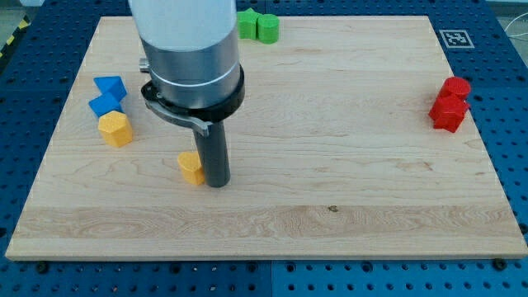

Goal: Slide yellow heart closer to the yellow hexagon

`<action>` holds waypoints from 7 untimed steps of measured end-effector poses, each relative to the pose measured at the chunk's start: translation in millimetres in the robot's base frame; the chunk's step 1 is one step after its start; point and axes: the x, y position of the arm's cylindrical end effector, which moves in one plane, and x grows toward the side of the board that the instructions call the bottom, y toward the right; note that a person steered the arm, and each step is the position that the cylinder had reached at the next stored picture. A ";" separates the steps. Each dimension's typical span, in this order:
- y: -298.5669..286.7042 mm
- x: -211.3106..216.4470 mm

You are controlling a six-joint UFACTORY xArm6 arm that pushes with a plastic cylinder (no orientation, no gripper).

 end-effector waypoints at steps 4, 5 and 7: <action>-24.7 -11.8; -31.8 -11.8; -84.0 -40.3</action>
